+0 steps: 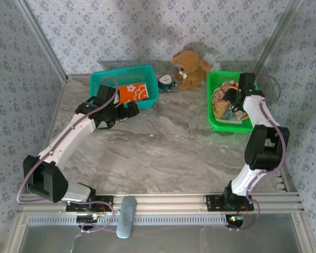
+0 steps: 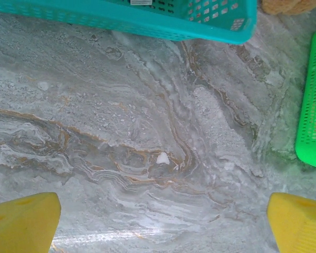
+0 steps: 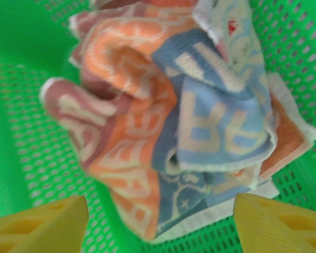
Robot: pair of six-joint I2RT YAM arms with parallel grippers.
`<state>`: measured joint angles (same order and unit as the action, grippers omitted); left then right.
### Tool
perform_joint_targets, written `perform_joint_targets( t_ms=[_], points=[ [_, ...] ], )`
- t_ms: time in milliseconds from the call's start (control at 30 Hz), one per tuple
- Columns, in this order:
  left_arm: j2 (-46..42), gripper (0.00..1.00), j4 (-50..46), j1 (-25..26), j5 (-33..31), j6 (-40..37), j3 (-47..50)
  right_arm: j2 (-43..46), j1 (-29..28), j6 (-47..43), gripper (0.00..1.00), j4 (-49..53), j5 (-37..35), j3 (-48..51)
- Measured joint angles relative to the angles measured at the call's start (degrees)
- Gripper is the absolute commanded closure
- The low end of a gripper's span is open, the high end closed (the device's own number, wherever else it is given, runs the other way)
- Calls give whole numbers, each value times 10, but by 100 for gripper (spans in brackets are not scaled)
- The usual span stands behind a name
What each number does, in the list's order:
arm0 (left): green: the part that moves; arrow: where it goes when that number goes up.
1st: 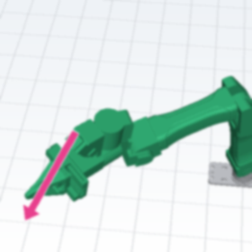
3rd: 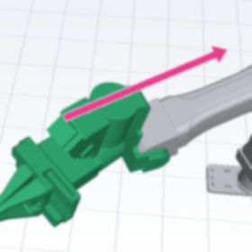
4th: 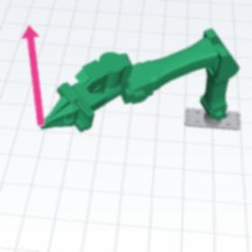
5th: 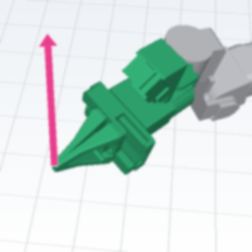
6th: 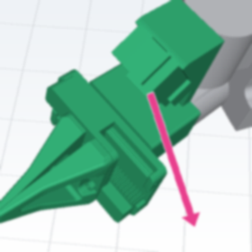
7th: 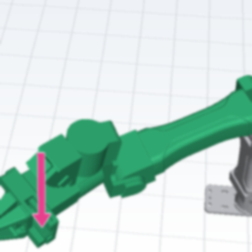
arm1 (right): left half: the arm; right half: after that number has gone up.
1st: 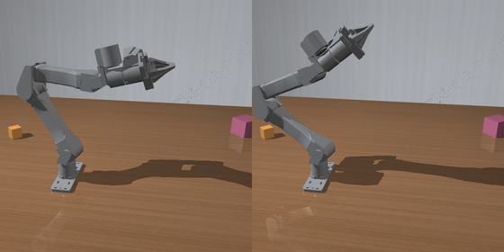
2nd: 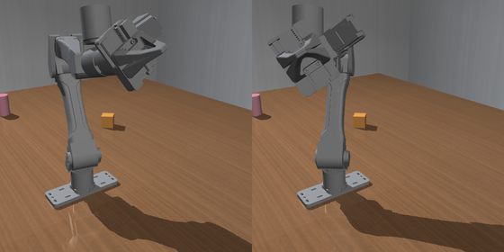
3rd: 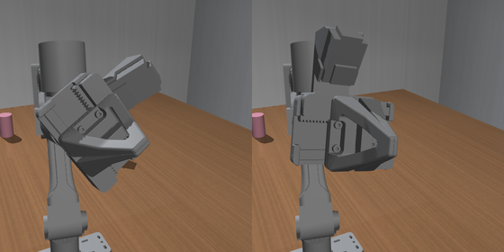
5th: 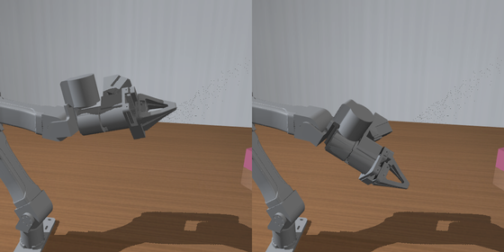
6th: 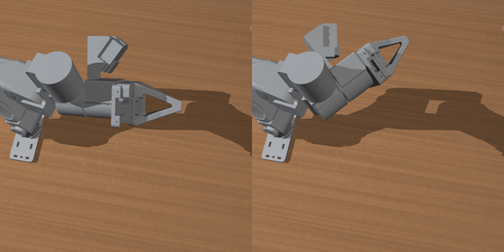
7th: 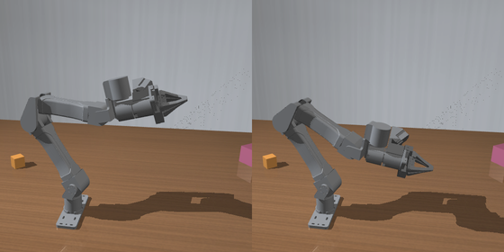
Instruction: Fold and stack the towels
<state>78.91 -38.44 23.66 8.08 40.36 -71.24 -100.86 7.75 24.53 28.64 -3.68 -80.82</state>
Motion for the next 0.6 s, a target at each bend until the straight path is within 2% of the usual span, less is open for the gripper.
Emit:
perform_joint_targets(
  t_ms=[100,267,367,467,533,600],
  points=[
    [-20,1,6,1,-2,7,9,-38,17,-1,36,-1,-2,-22],
    [-44,0,10,1,-9,16,24,-101,35,-5,40,0,-2,-63],
    [-50,1,9,1,-16,19,32,-128,38,-6,63,4,-2,-76],
    [-56,1,6,1,-23,20,34,-144,39,-14,92,6,-2,-84],
    [-61,1,3,1,-28,20,34,-146,39,-15,100,10,-3,-84],
    [-68,1,-2,1,-31,20,34,-143,39,-17,100,12,-8,-84]
  ],
)
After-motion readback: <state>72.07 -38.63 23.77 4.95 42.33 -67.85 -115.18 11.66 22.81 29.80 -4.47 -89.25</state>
